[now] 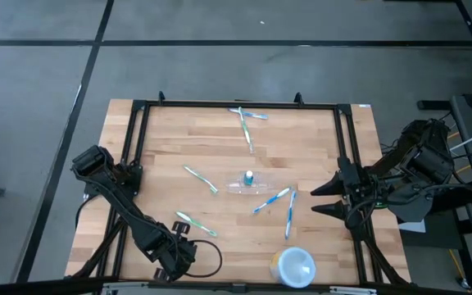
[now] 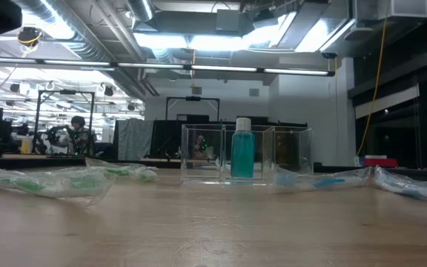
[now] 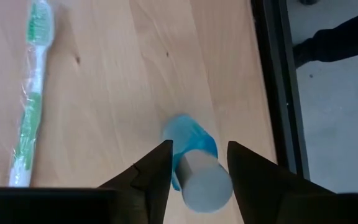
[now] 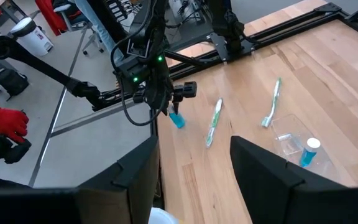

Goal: Pick & Place toothbrushing station
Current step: Put the blue mouthwash into the transparent organizer

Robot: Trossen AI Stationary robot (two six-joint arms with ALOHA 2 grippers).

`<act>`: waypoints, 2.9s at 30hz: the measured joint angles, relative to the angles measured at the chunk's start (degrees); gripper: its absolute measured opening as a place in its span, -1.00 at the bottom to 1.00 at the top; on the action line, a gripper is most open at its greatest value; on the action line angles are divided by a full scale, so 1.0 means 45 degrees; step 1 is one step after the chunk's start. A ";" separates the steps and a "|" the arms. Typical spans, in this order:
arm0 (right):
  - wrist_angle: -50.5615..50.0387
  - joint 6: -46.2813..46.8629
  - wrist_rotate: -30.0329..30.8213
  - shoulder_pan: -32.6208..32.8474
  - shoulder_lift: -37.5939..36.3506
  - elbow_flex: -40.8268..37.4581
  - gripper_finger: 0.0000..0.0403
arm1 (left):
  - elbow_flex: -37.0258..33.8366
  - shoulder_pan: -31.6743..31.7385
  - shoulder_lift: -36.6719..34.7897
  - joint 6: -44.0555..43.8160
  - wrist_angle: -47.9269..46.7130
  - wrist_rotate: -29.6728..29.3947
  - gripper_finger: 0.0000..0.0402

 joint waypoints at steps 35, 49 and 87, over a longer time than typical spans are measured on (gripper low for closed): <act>-0.0085 0.0798 -0.0004 0.1315 0.0000 0.0000 0.00 | 0.0004 0.4801 -0.2378 0.3412 -0.2877 -0.1413 -0.54; -0.1487 0.3202 0.0770 0.3231 0.0000 0.0005 0.00 | 0.5926 0.9978 0.0002 0.3416 -0.4678 0.0047 -0.54; -0.1613 0.2900 0.1110 0.4454 0.0024 0.0005 0.00 | 1.2502 0.9634 0.5640 0.2932 -0.6965 -0.0455 -0.54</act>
